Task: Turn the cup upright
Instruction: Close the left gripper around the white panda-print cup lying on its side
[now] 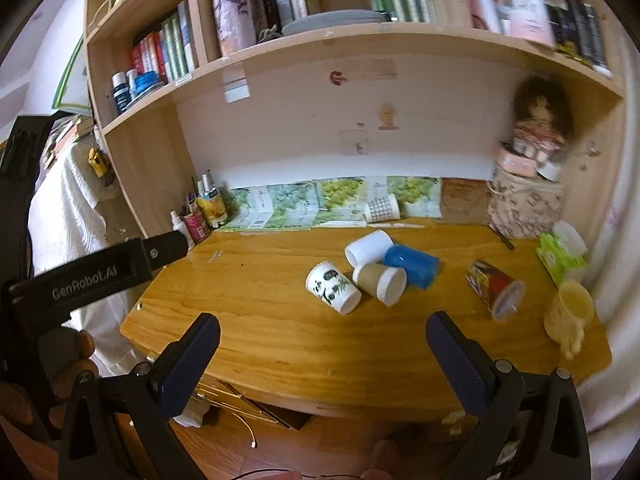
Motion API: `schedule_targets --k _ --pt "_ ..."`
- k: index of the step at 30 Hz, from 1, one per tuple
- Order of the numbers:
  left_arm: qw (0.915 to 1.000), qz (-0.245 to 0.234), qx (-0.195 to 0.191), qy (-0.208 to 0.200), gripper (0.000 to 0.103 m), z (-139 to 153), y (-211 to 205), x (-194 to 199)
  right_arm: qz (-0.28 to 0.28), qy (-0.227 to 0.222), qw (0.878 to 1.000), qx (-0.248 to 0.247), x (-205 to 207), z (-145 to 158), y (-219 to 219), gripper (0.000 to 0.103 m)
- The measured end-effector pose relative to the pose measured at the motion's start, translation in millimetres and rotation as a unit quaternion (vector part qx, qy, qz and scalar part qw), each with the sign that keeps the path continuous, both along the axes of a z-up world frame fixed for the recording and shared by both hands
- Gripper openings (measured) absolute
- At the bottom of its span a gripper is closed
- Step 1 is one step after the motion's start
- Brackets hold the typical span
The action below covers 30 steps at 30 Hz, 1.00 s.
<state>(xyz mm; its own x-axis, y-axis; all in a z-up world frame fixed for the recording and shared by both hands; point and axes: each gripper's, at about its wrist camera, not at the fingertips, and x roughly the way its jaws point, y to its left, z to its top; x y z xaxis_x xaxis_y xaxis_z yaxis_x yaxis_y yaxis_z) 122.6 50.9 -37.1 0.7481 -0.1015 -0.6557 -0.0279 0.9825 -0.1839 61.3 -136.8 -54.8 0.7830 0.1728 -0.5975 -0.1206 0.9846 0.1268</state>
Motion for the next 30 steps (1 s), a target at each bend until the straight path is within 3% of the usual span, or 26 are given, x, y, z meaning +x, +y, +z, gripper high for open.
schedule_targets --k 8,16,24,30 --pt "0.9989 0.04 -0.001 0.026 0.102 -5 -18 54 0.065 0.01 0.998 -0.009 71 -5 -14 0.103" --pt "0.9924 0.083 -0.015 0.089 0.102 -26 -33 101 0.139 0.048 0.989 -0.005 135 -18 -27 0.103" --pt "0.9772 0.122 -0.038 0.17 0.102 -61 -43 139 0.188 0.116 0.975 -0.011 189 -44 -38 0.103" --pt "0.9606 0.139 -0.055 0.234 0.102 -88 -51 166 0.203 0.175 0.963 -0.005 224 -71 -49 0.103"
